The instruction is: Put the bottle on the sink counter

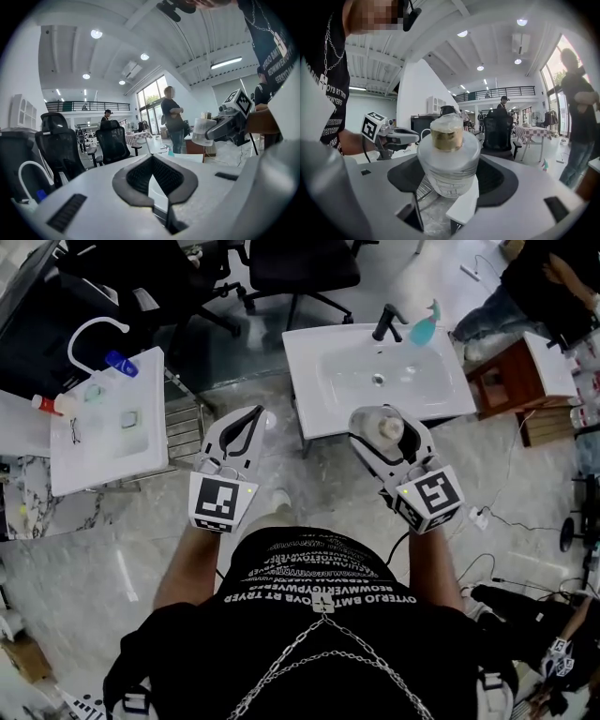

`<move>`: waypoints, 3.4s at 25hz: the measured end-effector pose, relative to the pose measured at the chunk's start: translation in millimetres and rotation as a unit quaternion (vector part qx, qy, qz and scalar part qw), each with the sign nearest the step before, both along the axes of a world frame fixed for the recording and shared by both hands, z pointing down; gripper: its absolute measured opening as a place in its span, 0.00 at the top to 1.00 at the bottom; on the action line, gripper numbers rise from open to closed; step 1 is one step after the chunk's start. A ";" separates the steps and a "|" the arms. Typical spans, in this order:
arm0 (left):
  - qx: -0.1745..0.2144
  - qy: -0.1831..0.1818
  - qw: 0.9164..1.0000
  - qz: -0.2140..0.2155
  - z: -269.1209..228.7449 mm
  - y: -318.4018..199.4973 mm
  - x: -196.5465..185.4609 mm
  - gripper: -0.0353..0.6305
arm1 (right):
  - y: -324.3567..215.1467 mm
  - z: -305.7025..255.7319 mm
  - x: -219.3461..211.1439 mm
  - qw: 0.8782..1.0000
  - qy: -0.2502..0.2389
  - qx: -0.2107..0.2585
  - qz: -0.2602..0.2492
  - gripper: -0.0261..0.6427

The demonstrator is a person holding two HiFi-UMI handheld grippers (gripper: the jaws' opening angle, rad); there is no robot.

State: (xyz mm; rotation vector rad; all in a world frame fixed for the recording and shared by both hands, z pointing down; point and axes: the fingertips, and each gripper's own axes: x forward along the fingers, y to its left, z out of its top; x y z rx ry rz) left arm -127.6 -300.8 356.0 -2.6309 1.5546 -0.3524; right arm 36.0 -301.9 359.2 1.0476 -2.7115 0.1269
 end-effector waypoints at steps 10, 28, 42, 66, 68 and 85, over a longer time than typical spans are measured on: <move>-0.013 -0.007 0.999 0.044 14.4 -59.4 -37.1 0.94 | -63.8 18.4 -34.8 0.999 0.011 -0.009 0.045 0.47; -0.072 -0.006 0.996 0.050 90.4 -141.3 -28.9 0.94 | -135.1 181.1 -54.6 0.994 0.069 -0.086 0.011 0.47; -0.109 -0.013 0.994 0.020 140.5 -208.2 -3.4 0.94 | -158.5 316.9 -68.8 0.974 0.121 -0.159 -0.105 0.47; -0.121 -0.023 0.992 -0.033 144.7 -181.8 -39.1 0.94 | -118.5 369.9 -59.3 0.970 0.142 -0.143 -0.132 0.44; -0.100 -0.015 0.994 -0.038 130.0 -182.7 -45.6 0.94 | -119.4 353.4 -40.9 0.972 0.146 -0.137 -0.123 0.44; -0.003 0.016 1.000 0.022 15.0 -109.4 -38.8 0.94 | -107.0 53.5 3.0 0.994 0.055 0.033 0.093 0.97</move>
